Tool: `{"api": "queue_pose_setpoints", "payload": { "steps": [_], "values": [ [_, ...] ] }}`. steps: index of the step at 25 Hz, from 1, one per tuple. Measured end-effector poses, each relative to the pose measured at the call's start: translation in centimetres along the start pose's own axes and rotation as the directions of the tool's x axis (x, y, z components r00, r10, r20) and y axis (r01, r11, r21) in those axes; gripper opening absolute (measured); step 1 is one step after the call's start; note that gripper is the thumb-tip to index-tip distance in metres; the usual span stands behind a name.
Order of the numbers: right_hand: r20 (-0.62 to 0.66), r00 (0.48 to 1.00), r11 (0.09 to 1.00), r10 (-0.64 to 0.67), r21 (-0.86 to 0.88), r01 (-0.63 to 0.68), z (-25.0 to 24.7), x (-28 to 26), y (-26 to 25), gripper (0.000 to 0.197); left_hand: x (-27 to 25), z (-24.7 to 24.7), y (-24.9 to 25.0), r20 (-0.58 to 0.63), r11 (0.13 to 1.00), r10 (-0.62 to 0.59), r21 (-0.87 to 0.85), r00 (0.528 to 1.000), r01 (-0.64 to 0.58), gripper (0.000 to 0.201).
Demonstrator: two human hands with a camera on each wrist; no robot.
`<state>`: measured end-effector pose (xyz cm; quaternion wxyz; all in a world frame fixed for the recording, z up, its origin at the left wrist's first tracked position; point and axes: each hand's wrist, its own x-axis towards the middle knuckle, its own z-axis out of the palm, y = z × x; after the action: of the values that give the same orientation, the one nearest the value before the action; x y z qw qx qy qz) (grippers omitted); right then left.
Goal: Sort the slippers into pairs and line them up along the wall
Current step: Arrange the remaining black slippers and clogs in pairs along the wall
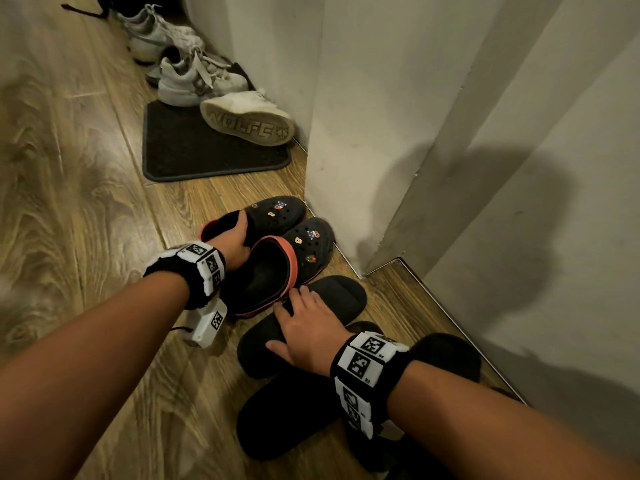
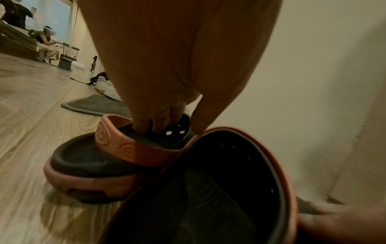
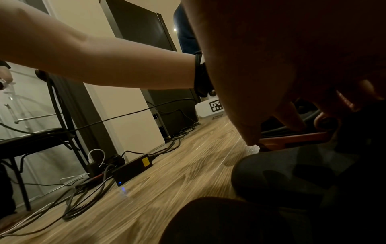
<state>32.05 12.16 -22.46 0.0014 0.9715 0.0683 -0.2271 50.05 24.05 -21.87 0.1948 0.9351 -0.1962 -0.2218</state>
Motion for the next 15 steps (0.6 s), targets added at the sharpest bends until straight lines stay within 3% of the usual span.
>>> {"api": "queue_pose_setpoints", "payload": {
  "steps": [5,10,13,15],
  "values": [
    [-0.066,0.996,0.995,-0.062,0.075,0.067,-0.2,-2.3,-0.2,0.060,-6.4,1.2,-0.9,-0.033,0.999,0.027,-0.027,0.999,-0.028,0.069],
    [-0.282,0.956,0.938,-0.075,0.306,0.164,-3.6,-7.8,0.5,0.042,-15.5,3.9,-3.9,0.001,0.993,0.069,-0.099,0.998,-0.068,0.061],
    [-0.523,0.852,0.783,-0.026,0.518,0.343,-8.8,-12.9,0.4,0.035,-19.4,5.8,-5.5,0.124,0.993,0.112,-0.034,0.986,-0.109,0.059],
    [-0.695,0.719,0.675,0.014,0.538,0.506,-13.2,-17.3,0.7,0.031,-21.1,6.6,-6.3,0.180,0.988,0.148,0.007,0.972,-0.151,0.060]
  ]
}}
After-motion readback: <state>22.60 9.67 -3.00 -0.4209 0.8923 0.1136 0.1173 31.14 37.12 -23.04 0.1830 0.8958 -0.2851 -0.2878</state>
